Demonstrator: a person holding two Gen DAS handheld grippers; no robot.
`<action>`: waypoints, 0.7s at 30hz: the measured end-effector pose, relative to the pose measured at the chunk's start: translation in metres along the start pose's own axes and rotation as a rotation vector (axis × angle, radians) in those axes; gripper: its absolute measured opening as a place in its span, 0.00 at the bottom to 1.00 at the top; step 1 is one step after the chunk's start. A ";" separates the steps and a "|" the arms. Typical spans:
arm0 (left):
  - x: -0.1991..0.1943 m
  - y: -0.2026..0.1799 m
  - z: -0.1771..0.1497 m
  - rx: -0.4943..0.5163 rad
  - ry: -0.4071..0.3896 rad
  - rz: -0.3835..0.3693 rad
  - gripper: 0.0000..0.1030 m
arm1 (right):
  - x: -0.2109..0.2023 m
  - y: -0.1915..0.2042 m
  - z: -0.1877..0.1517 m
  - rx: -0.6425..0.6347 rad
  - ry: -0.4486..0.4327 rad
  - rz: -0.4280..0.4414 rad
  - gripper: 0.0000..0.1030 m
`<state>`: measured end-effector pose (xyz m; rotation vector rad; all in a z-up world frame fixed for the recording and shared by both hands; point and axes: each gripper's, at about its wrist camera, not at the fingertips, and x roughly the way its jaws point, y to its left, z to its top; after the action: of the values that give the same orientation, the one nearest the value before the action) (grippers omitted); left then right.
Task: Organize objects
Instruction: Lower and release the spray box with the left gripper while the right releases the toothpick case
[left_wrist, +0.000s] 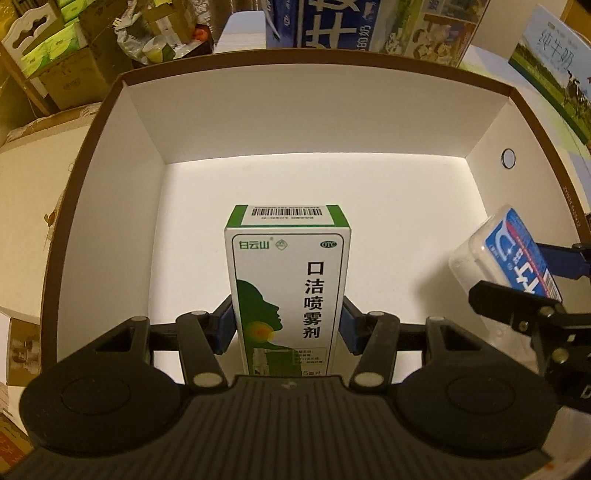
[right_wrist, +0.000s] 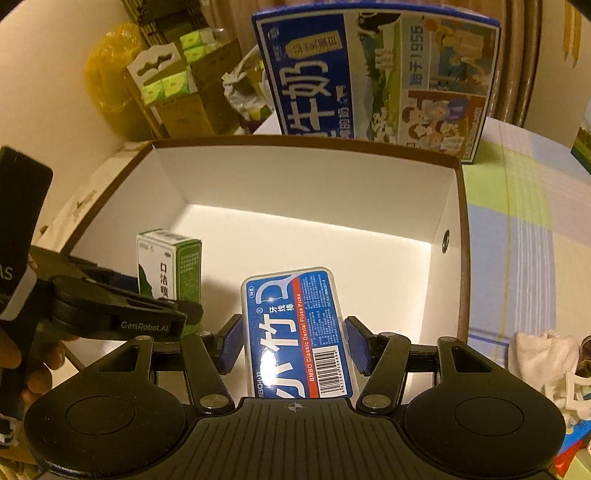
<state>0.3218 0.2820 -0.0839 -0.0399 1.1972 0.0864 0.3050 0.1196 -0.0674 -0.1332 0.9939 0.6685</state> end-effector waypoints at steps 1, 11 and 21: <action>0.002 0.000 0.002 0.002 0.008 -0.003 0.50 | 0.002 0.000 0.000 -0.003 0.004 -0.001 0.54; 0.000 0.005 0.002 -0.001 0.005 -0.002 0.63 | 0.019 0.002 0.000 -0.019 0.064 -0.023 0.54; -0.016 0.011 -0.002 -0.016 -0.041 -0.001 0.75 | 0.028 -0.003 0.002 0.018 0.038 -0.022 0.55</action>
<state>0.3133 0.2917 -0.0698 -0.0524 1.1557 0.0960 0.3183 0.1310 -0.0890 -0.1409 1.0333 0.6383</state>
